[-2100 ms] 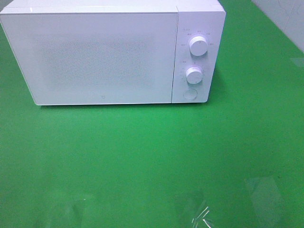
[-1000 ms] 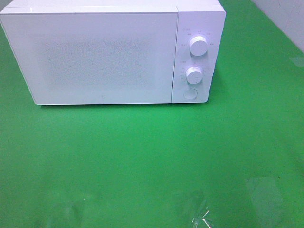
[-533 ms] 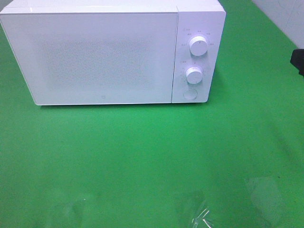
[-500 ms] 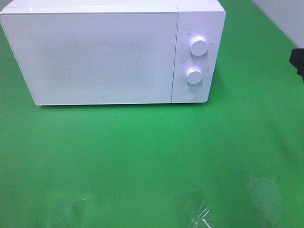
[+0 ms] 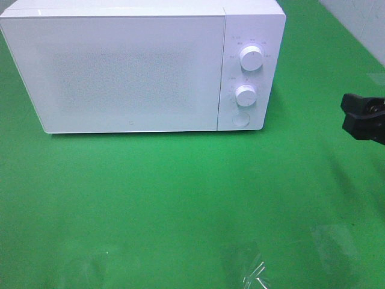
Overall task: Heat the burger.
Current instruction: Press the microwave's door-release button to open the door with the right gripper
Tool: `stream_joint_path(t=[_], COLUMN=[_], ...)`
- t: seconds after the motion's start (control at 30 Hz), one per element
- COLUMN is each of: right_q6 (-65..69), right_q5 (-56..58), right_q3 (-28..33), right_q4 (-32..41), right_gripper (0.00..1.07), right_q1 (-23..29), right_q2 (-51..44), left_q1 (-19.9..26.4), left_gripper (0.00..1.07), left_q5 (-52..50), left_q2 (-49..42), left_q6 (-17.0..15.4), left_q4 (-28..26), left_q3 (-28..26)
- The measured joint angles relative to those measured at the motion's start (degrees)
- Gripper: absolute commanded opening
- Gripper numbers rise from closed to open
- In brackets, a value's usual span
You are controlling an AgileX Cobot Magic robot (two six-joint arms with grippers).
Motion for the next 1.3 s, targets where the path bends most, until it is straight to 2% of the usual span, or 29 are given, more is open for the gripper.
stream_joint_path(t=[0.17, 0.2, 0.23, 0.27, 0.3, 0.33, 0.37, 0.4, 0.47, 0.5, 0.53, 0.57, 0.6, 0.67, 0.83, 0.9, 1.03, 1.3], right_q6=[-0.5, -1.9, -1.9, -3.7, -3.7, -5.6, -5.6, -7.2, -7.8, -9.1, -9.1, -10.0, -10.0, -11.1, -11.6, -12.8, -13.8, -13.7], right_q5=[-5.0, -6.9, -6.9, -8.1, -8.1, -9.3, -9.3, -10.1, -10.6, -11.9, -11.9, -13.0, -13.0, -14.4, -14.8, -15.1, -15.2, -14.8], right_q3=[-0.1, -0.1, -0.1, 0.0, 0.0, 0.1, 0.1, 0.1, 0.1, 0.1, 0.1, 0.1, 0.1, 0.0, -0.6, -2.3, -4.4, -6.2], right_q4=[1.3, 3.4, 3.4, 6.3, 6.3, 10.1, 10.1, 13.5, 15.3, 18.7, 18.7, 21.7, 21.7, 27.0, 30.2, 32.8, 34.3, 34.6], right_gripper=[0.74, 0.74, 0.74, 0.74, 0.74, 0.74, 0.74, 0.74, 0.74, 0.74, 0.74, 0.74, 0.74, 0.74, 0.74, 0.74, 0.74, 0.7], right_q1=[1.8, 4.3, 4.3, 7.7, 7.7, 11.3, 11.3, 14.5, 15.9, 19.5, 19.5, 22.8, 22.8, 28.8, 32.3, 36.4, 38.8, 39.9], right_q2=[6.5, 8.4, 8.4, 9.7, 9.7, 10.8, 10.8, 11.7, 12.0, 12.7, 12.7, 13.5, 13.5, 14.7, 15.6, 17.0, 18.1, 18.7], left_q1=[0.0, 0.0, 0.0, 0.0, 0.0, 0.0, 0.0, 0.0, 0.0, 0.0, 0.0, 0.0, 0.0, 0.0, 0.0, 0.0, 0.0, 0.0], left_gripper=[0.98, 0.98, 0.98, 0.98, 0.98, 0.98, 0.98, 0.98, 0.98, 0.98, 0.98, 0.98, 0.98, 0.98, 0.98, 0.98, 0.98, 0.98], left_q5=[0.0, 0.0, 0.0, 0.0, 0.0, 0.0, 0.0, 0.0, 0.0, 0.0, 0.0, 0.0, 0.0, 0.0, 0.0, 0.0, 0.0, 0.0], left_q2=[0.0, 0.0, 0.0, 0.0, 0.0, 0.0, 0.0, 0.0, 0.0, 0.0, 0.0, 0.0, 0.0, 0.0, 0.0, 0.0, 0.0, 0.0], left_q6=[0.0, 0.0, 0.0, 0.0, 0.0, 0.0, 0.0, 0.0, 0.0, 0.0, 0.0, 0.0, 0.0, 0.0, 0.0, 0.0, 0.0, 0.0], left_q4=[0.0, 0.0, 0.0, 0.0, 0.0, 0.0, 0.0, 0.0, 0.0, 0.0, 0.0, 0.0, 0.0, 0.0, 0.0, 0.0, 0.0, 0.0], left_q3=[0.0, 0.0, 0.0, 0.0, 0.0, 0.0, 0.0, 0.0, 0.0, 0.0, 0.0, 0.0, 0.0, 0.0, 0.0, 0.0, 0.0, 0.0])
